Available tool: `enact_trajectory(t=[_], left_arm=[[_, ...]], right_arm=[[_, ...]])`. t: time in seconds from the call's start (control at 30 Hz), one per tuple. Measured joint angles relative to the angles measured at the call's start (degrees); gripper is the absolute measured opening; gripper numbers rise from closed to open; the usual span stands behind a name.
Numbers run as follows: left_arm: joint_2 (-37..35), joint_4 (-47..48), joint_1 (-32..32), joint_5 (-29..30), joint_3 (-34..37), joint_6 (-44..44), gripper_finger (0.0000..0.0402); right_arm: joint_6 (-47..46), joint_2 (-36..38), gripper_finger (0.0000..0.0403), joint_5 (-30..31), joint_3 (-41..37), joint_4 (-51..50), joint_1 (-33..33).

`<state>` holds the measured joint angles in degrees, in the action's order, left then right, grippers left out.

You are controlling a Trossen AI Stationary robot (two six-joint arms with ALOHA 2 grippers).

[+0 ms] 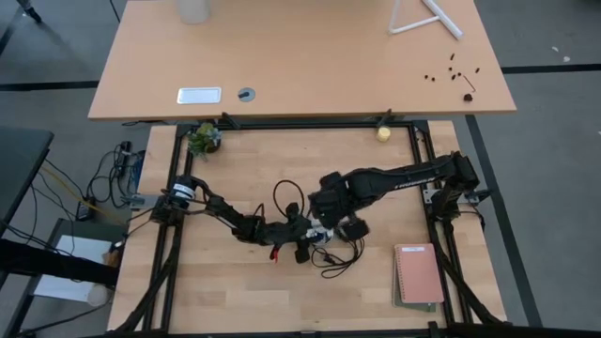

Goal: Screw lightbulb
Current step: Insert the lightbulb into the lamp

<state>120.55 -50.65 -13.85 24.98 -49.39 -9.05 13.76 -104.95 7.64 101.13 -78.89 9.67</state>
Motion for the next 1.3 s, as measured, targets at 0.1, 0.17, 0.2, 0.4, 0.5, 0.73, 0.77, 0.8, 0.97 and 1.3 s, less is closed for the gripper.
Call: enact_trajectory(t=[0.1,0.17,0.2,0.4,0.5,0.73,0.77,0.8,0.97,1.3], left_arm=[[0.0,0.0,-0.02,-0.47,0.0,-0.03,0.0202],[0.0,-0.01,-0.04,-0.97,0.02,-0.03,0.0202],[-0.02,-0.04,-0.04,-1.57,0.06,-0.05,0.0202],[-0.02,-0.08,-0.01,-2.25,0.07,0.19,0.0202],[-0.02,-0.13,-0.04,-2.66,0.04,1.29,0.0202],[-0.02,-0.35,0.01,-3.09,0.04,1.47,0.0202],[-0.01,-0.36,0.0,-2.98,0.04,1.5,0.0202],[0.0,-0.37,0.01,-2.86,0.04,1.51,0.0202],[0.0,-0.37,0.25,-2.74,0.02,1.4,0.0202],[0.0,-0.39,0.33,-2.36,0.0,1.37,0.0202]], right_arm=[[17.33,0.1,0.0388,0.44,-1.8,0.61,0.07],[27.48,-0.02,0.0384,0.75,-3.01,1.47,-0.03],[30.5,0.0,0.0381,1.33,-3.53,2.62,-0.14],[36.85,0.04,0.0373,-0.56,-6.53,10.99,-1.64],[39.28,0.04,0.0372,-2.61,-8.99,13.49,-2.01],[43.97,0.07,0.0372,-3.2,-14.27,21.85,-1.92],[44.24,0.07,0.0372,-3.65,-14.95,22.94,-1.92],[44.42,0.04,0.0372,-4.3,-15.42,23.57,-1.92],[42.76,0.04,0.0372,-7.54,-16.78,28.2,-1.89],[33.82,-0.95,0.0363,-10.32,-17.06,31.08,-1.63]])
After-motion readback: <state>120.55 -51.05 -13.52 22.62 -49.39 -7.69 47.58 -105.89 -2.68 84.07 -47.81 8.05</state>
